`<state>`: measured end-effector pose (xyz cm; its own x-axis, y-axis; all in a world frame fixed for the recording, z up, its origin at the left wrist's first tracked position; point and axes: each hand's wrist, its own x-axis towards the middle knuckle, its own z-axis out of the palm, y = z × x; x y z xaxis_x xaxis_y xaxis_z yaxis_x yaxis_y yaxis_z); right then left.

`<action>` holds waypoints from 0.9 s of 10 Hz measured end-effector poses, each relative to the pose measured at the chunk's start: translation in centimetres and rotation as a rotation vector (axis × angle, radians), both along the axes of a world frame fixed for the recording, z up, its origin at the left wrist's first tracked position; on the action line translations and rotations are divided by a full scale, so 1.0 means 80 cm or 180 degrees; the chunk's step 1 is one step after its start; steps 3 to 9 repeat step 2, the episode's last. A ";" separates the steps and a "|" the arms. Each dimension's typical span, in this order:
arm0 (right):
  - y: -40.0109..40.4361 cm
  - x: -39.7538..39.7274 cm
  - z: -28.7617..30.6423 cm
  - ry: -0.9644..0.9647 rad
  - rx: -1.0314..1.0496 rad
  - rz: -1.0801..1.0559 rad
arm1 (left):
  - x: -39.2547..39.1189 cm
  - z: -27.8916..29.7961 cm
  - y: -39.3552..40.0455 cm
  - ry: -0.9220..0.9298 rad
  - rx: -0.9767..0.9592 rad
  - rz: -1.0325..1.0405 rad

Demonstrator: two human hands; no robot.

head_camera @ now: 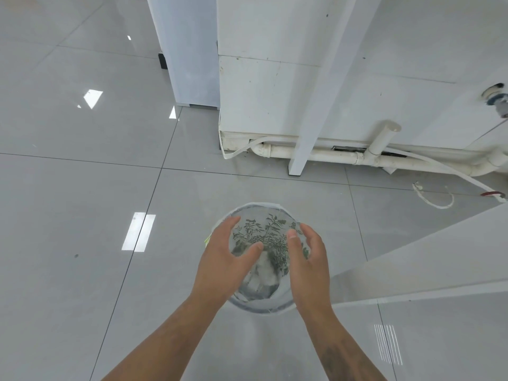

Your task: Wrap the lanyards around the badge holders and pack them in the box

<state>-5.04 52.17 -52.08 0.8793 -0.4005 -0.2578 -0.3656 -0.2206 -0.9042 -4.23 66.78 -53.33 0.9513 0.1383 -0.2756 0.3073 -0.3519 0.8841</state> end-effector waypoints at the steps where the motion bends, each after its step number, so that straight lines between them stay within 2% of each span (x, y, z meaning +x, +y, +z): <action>1: 0.002 -0.001 0.002 -0.0055 0.0047 0.0001 | -0.002 -0.004 0.002 -0.0068 -0.0034 0.0021; 9: 0.004 -0.004 0.003 -0.0115 0.0006 0.0044 | -0.004 -0.005 0.002 -0.0194 -0.0008 0.0069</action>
